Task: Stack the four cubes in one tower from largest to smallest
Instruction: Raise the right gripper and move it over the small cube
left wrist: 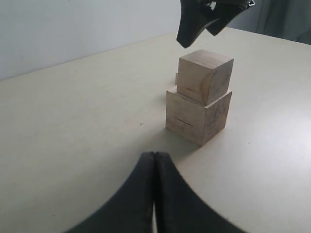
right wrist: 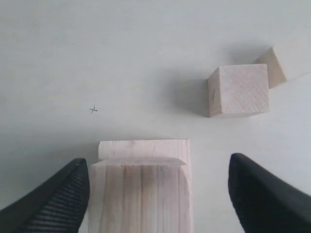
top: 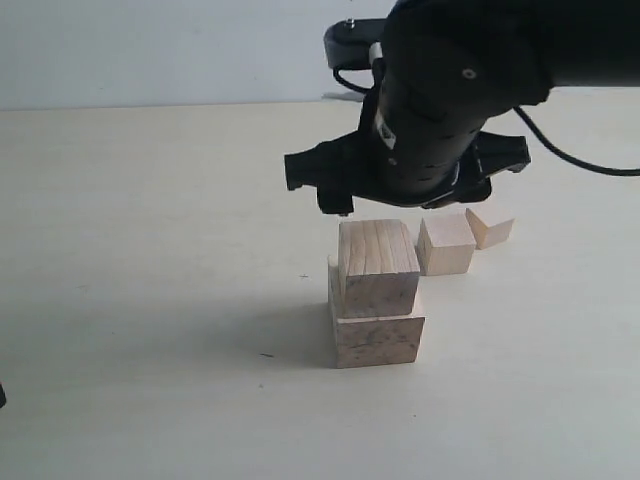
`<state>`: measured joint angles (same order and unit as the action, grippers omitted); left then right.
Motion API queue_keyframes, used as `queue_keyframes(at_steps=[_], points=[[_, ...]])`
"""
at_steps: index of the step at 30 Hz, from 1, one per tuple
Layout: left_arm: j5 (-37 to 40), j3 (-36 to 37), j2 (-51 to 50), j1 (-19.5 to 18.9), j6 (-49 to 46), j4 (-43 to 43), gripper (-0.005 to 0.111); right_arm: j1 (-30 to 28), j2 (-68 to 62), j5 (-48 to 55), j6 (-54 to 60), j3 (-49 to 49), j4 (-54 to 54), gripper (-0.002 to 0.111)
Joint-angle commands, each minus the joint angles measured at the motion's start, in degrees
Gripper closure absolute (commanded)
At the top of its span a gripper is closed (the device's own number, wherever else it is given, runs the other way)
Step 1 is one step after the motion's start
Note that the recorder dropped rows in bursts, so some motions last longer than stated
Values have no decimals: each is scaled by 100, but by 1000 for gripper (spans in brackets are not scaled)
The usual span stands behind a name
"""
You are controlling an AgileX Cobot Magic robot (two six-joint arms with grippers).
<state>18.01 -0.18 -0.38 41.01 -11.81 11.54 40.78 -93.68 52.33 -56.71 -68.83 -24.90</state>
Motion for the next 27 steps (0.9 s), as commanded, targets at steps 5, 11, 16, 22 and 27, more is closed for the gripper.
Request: queue_keyframes(at_steps=[5,11,16,22,27], points=[[-6,18,38,-6,-9,18,107,8,990,224,387,-27,-431,34],[-6,18,38,-6,-9,18,107,-798,1301,230,1393,-27,293,34],[-6,18,38,-6,-9,18,107,-1692,973,219,2886,-27,1446,34],[-6,18,38,-6,-9,18,107,-2169,136,202,3214,-27,1644,34],[-6,18,38,-6,-9,18,107,-2272,-574,-228,3203,-27,1646,34]])
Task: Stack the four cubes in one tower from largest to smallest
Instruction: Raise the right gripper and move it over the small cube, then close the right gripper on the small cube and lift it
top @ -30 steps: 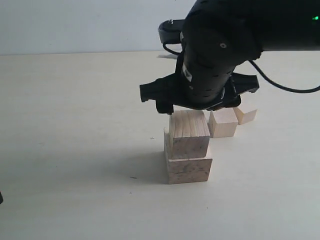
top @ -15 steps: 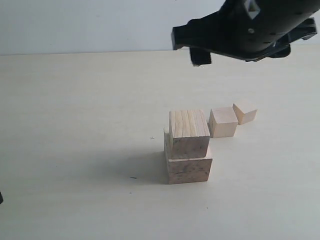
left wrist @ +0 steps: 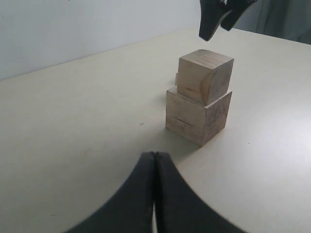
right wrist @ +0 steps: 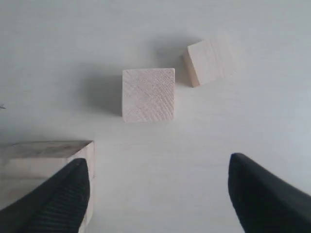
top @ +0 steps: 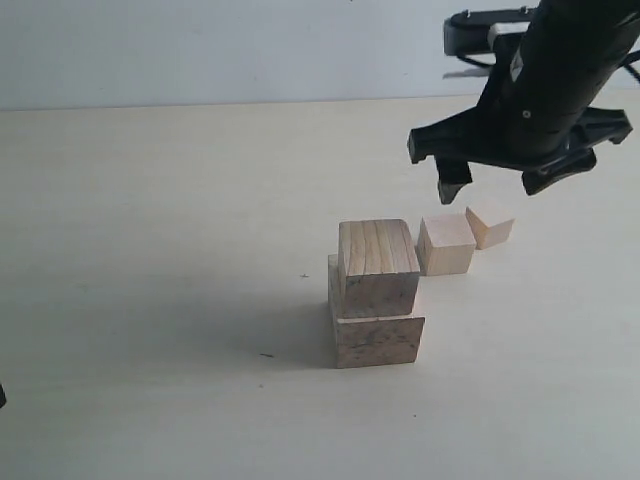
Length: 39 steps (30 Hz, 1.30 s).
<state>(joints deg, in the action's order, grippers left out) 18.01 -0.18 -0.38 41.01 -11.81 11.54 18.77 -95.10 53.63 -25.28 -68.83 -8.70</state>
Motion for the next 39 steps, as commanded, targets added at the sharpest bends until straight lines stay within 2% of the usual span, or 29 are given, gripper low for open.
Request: queue_keyframes(at_steps=[1,8,15,39], points=[[-6,18,38,-6,-9,18,107,-71,-541,-461,60,-27,25,34],[-6,18,38,-6,-9,18,107,-71,-1130,-670,60,-381,25,34],[-6,18,38,-6,-9,18,107,-110,-1716,-208,74,-1228,-23,34],[-6,18,38,-6,-9,18,107,-244,-2281,-25,421,-1271,130,34]])
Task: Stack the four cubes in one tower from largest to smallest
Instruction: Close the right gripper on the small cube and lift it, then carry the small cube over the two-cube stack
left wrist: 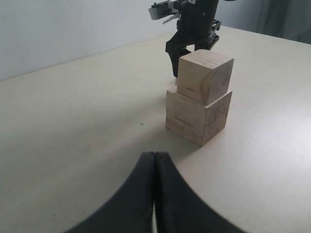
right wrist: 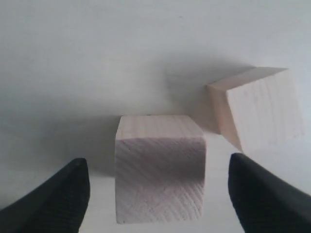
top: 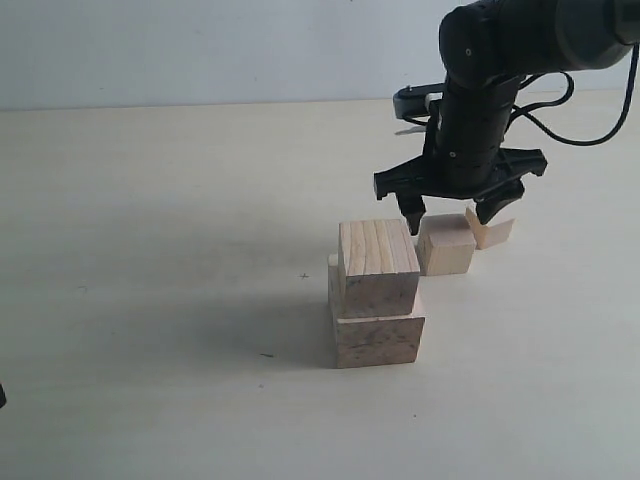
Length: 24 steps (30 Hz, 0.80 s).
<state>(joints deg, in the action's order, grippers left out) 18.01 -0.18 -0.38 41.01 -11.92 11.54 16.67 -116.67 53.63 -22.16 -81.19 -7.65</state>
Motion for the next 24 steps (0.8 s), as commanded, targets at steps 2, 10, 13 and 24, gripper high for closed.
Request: queue_keyframes(at_steps=[2,10,13,24], points=[[-6,18,38,-6,1,18,107,-33,-178,-25,109,-34,25,34],[-6,18,38,-6,1,18,107,-47,-328,-91,154,-34,4,46],[-6,18,38,-6,1,18,107,-47,-328,-168,154,-34,4,72],[-6,18,38,-6,1,18,107,16,1666,1057,120,-34,34,98]])
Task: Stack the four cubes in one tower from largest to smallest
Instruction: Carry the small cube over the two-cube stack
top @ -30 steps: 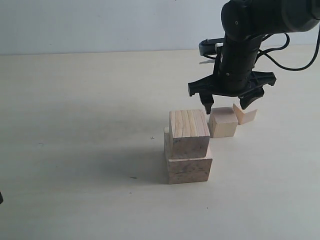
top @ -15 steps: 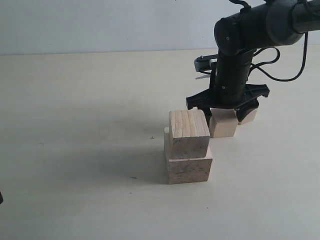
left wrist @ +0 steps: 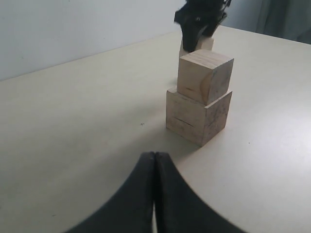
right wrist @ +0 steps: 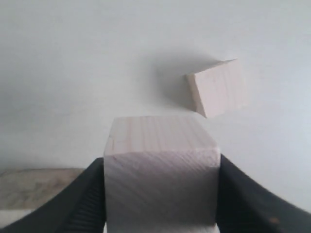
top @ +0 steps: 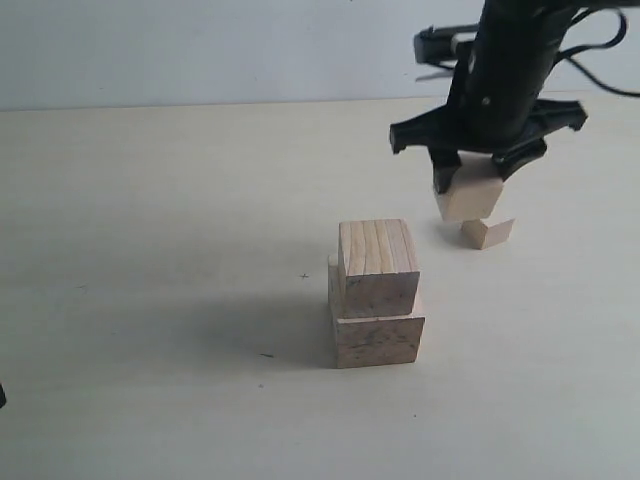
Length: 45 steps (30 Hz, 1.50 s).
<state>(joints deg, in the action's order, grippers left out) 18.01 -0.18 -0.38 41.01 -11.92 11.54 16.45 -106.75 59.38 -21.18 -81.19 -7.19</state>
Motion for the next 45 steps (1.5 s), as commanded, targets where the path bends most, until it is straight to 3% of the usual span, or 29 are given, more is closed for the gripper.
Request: queue_keyframes(at_steps=[1,17,28,34,45], points=[[-6,18,38,-6,1,18,107,98,832,637,54,-34,-12,98],[-6,18,38,-6,1,18,107,1799,1840,1058,-345,-34,673,98],[-6,18,38,-6,1,18,107,1890,1855,1058,-798,-34,719,98],[-6,18,38,-6,1,18,107,1890,1844,1058,-1555,-34,-35,98],[-6,18,38,-6,1,18,107,1890,1135,1058,-1553,-34,122,98]])
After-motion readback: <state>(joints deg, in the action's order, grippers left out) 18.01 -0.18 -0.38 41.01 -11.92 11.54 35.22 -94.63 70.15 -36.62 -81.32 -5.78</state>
